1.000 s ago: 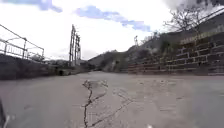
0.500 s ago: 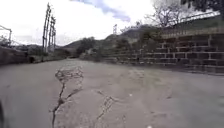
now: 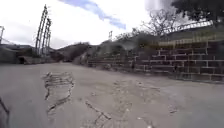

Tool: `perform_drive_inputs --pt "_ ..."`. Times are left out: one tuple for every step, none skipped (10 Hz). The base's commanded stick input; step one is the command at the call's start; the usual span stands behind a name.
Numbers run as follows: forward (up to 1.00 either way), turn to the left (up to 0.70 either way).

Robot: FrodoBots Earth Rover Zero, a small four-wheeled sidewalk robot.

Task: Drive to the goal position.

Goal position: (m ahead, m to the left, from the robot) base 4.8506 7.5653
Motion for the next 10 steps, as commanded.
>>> perform_drive_inputs --pt "0.7 0.0" --pt "0.7 0.0" --pt "0.7 0.0" --pt "0.7 0.0" --pt "0.7 0.0" --pt "0.7 0.0" --pt "0.7 0.0" --pt "0.7 0.0" --pt "0.7 0.0" --pt "0.7 0.0"
